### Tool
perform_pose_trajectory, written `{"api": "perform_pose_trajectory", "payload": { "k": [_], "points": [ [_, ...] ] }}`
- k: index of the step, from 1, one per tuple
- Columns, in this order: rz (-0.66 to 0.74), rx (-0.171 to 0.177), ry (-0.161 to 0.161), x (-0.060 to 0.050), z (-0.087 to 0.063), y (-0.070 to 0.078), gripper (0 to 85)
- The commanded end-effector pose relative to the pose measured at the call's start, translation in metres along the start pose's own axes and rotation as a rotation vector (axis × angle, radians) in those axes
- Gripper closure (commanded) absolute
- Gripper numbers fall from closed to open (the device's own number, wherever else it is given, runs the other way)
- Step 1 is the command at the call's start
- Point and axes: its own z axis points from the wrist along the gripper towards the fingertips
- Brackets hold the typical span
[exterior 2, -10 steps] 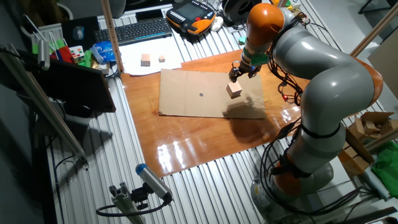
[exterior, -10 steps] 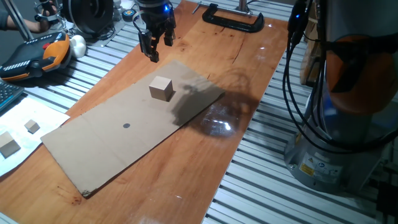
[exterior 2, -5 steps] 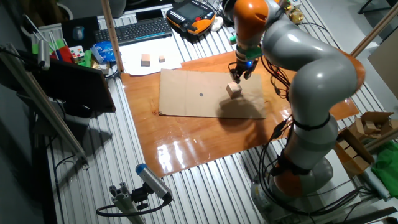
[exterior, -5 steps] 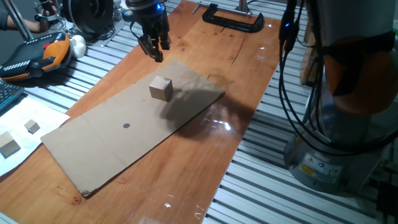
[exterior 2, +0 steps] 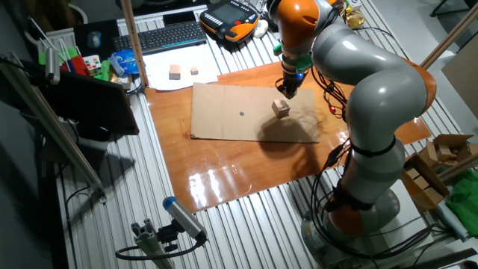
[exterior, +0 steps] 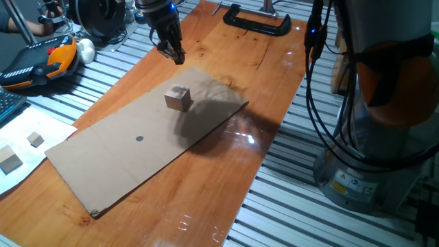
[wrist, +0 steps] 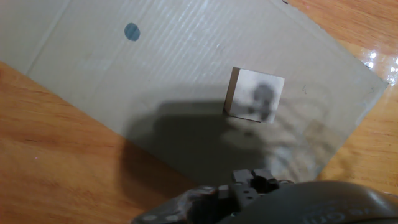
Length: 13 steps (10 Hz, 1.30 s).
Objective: Grab the block and place it at the designated location
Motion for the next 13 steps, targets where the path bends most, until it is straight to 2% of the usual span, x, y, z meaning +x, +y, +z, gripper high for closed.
{"api": "perform_pose_trajectory", "payload": {
  "k": [1, 13],
  "points": [
    [0.000, 0.000, 0.000, 0.0000, 0.0000, 0.0000, 84.3],
    [0.062, -0.001, 0.009, 0.0000, 0.0000, 0.0001, 84.3]
  ]
}}
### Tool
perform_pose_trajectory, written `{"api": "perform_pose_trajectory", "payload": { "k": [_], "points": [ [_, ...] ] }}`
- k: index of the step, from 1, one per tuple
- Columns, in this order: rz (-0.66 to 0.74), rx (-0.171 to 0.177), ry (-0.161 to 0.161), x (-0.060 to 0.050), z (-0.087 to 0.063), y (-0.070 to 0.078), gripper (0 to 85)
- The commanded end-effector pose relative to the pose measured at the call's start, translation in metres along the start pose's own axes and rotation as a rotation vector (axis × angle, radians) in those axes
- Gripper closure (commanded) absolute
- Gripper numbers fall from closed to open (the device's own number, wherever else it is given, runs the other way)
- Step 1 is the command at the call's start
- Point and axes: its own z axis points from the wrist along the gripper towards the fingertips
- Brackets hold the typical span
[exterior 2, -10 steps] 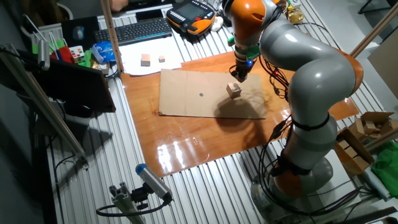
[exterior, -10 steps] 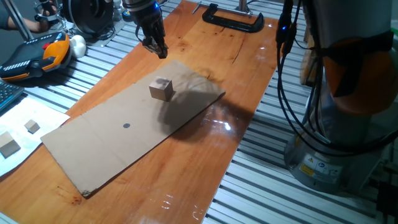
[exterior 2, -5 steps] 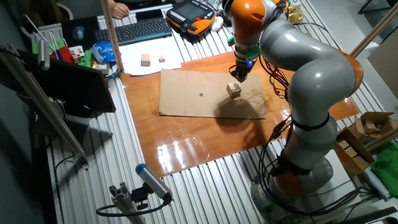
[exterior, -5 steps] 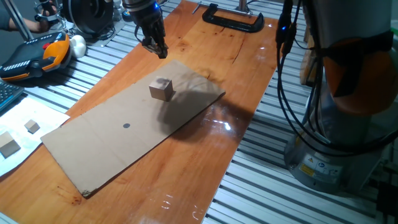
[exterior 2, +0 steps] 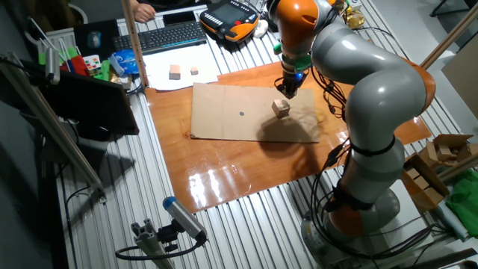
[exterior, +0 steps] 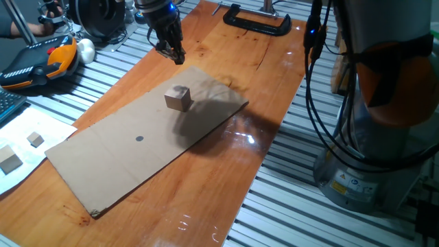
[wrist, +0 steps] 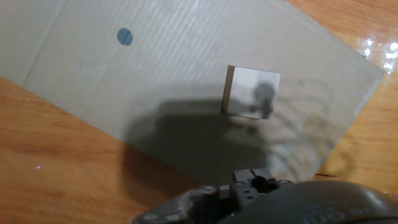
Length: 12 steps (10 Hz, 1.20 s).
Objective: Grab the block and place it at the designated location
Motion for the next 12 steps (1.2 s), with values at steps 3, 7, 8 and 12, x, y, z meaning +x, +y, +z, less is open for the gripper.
{"api": "perform_pose_trajectory", "payload": {
  "k": [3, 7, 8, 12],
  "points": [
    [0.028, -0.002, -0.005, 0.0000, 0.0000, 0.0000, 84.3],
    [0.097, -0.127, -0.012, 0.0000, 0.0000, 0.0000, 84.3],
    [0.096, -0.140, 0.038, 0.0000, 0.0000, 0.0000, 84.3],
    [0.188, -0.095, -0.040, 0.0000, 0.0000, 0.0000, 84.3]
  ]
}}
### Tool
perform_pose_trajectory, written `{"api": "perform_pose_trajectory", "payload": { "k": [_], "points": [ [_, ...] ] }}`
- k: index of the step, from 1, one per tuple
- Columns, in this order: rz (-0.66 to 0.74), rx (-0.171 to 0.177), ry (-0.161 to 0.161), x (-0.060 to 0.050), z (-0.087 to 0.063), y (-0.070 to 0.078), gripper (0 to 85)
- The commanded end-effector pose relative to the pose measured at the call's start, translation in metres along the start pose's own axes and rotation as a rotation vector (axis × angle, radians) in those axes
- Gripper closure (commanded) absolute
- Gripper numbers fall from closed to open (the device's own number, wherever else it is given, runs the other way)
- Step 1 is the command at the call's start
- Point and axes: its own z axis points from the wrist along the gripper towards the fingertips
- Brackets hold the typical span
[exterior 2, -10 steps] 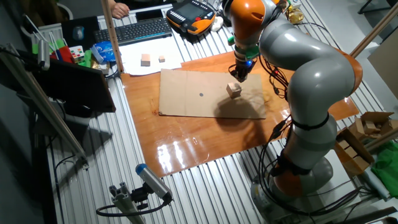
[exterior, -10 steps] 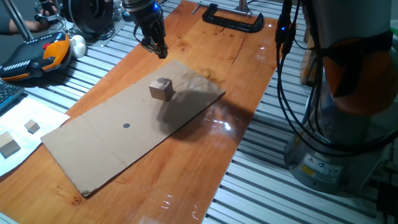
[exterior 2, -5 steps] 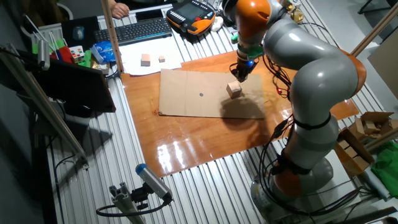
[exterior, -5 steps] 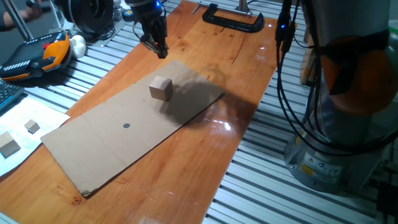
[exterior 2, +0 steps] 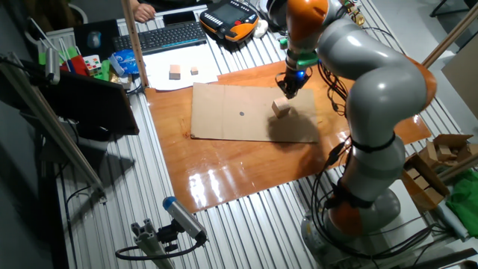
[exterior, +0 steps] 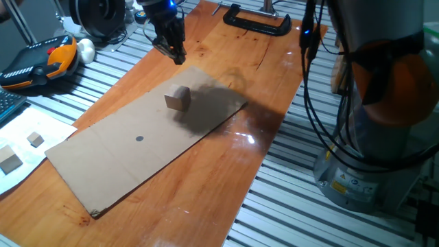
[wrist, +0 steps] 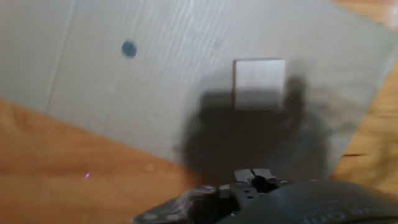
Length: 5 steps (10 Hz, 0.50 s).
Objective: Grab the block and place it at the designated location
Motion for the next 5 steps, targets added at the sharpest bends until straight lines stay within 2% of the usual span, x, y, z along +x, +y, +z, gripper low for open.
{"api": "perform_pose_trajectory", "payload": {
  "k": [1, 2, 3, 5],
  "points": [
    [0.008, 0.005, -0.029, 0.000, 0.000, 0.000, 84.3],
    [0.012, 0.024, -0.013, 0.000, 0.000, 0.000, 76.3],
    [0.010, 0.055, -0.017, -0.006, 0.004, 0.002, 65.7],
    [-0.007, 0.087, -0.003, -0.027, 0.013, -0.002, 41.3]
  ]
}}
